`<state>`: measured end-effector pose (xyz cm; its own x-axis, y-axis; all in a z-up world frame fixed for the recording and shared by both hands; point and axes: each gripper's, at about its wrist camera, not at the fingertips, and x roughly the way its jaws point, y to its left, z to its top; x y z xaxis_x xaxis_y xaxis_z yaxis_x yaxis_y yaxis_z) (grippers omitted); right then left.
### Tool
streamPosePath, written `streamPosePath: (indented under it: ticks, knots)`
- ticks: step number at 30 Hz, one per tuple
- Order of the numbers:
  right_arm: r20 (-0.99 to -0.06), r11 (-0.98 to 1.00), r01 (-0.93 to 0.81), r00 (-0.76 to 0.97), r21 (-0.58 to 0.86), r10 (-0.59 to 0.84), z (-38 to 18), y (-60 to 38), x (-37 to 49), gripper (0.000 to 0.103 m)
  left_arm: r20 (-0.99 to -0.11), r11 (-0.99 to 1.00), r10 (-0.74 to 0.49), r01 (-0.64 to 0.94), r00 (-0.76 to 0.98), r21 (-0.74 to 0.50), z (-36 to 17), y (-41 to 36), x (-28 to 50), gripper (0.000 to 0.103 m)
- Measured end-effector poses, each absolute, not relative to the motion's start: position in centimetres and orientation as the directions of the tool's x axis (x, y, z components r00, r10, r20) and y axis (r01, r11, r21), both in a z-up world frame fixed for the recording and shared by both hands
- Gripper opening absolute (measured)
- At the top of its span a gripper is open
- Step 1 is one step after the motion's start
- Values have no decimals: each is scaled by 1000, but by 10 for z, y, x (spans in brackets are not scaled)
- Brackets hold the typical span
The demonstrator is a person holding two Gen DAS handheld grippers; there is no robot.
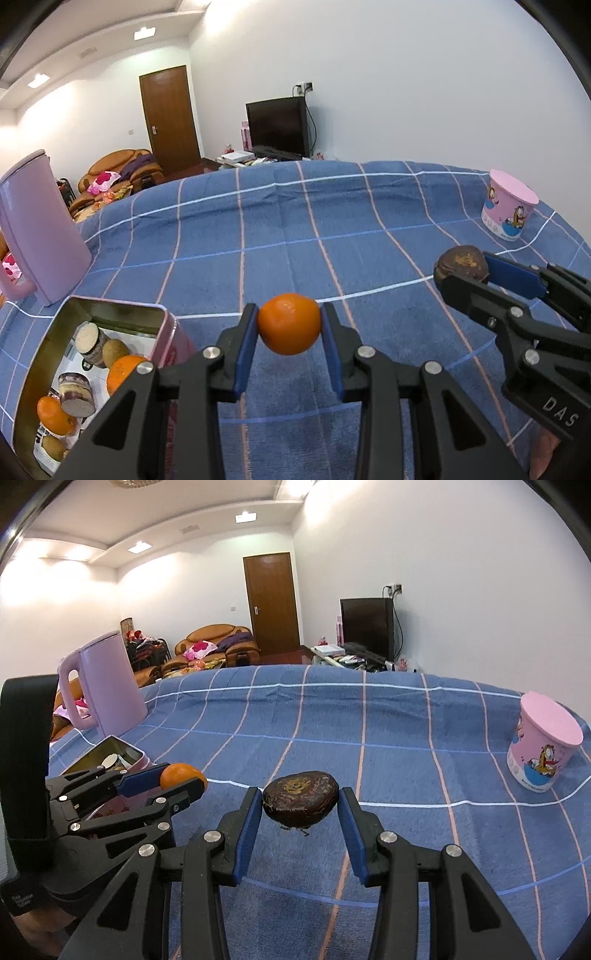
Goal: Organize fruits
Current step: 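Lift both held fruits and carry them over the tin box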
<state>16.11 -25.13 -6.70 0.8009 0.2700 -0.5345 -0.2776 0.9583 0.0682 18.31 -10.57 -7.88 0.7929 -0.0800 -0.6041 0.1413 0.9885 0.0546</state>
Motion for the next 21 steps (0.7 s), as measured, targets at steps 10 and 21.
streamPosePath:
  ticks: [10,21]
  knots:
    - [-494,958,-281,827,49,268,-62,-251,152,45,-552,990,-61,120,831,70,-73,-105,173,35]
    - [-456,960,-280,851,26,260,-59,-249,142,45,-508,992,-48,98,860,73,-67,-102,165,35]
